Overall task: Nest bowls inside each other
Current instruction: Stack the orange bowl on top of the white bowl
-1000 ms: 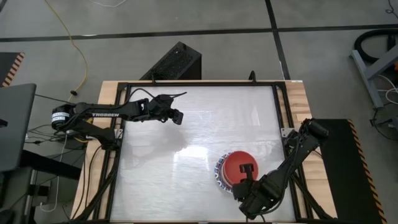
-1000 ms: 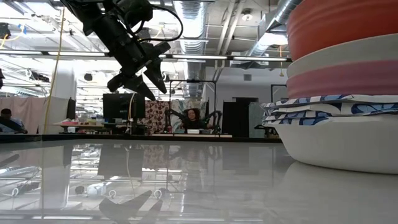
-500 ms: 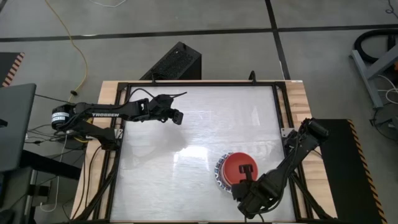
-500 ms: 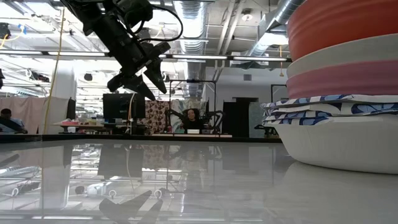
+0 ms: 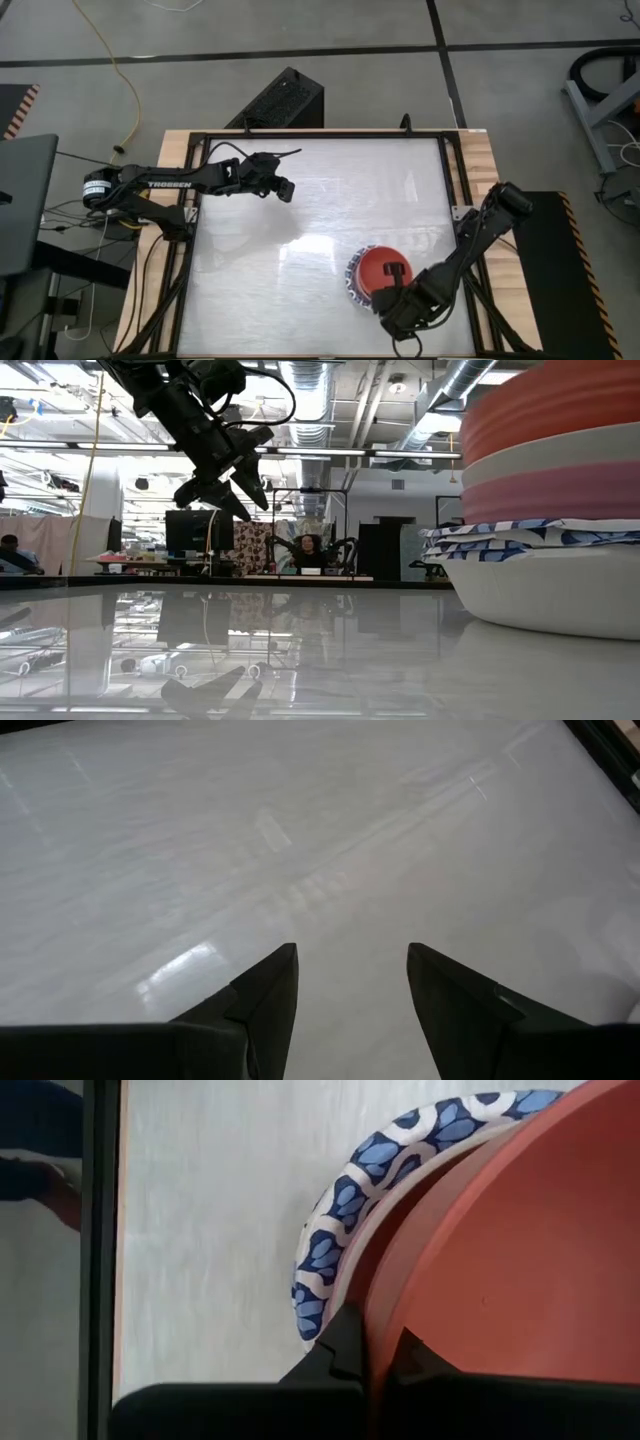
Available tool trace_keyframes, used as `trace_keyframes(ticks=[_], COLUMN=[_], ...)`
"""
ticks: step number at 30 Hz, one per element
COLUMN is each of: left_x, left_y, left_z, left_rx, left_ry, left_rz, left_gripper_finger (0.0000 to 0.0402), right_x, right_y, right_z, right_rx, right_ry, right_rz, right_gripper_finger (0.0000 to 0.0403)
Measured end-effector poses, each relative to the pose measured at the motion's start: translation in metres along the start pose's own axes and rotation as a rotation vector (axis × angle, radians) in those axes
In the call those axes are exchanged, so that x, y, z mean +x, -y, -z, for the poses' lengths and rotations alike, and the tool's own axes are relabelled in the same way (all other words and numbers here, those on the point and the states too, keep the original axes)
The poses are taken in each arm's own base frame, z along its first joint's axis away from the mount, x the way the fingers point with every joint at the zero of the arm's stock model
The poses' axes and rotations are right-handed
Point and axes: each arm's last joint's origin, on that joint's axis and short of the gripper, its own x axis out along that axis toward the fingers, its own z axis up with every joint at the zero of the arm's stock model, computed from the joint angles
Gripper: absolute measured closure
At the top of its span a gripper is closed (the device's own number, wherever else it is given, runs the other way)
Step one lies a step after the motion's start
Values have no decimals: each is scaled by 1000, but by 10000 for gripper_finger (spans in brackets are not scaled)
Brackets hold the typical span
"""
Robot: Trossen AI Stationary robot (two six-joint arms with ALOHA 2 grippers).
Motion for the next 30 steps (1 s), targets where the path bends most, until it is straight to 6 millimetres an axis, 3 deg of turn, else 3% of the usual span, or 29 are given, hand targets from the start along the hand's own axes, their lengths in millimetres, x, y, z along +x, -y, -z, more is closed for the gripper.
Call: trace_keyframes(ticks=[15, 23, 30], left_x=[0, 0, 0], left_y=[0, 0, 0], left_z=[0, 0, 0], left_rx=[14, 13, 12], left_ry=[2, 2, 2], left_rz=[-2, -2, -2], left_gripper_finger=[223, 223, 223], right_x=[0, -1, -23], right_y=[12, 14, 24], right_z=[2, 2, 2], right_rx=[11, 22, 35], right_ry=[-65, -68, 7], right_rz=[37, 46, 70], right_gripper_finger=[389, 334, 284])
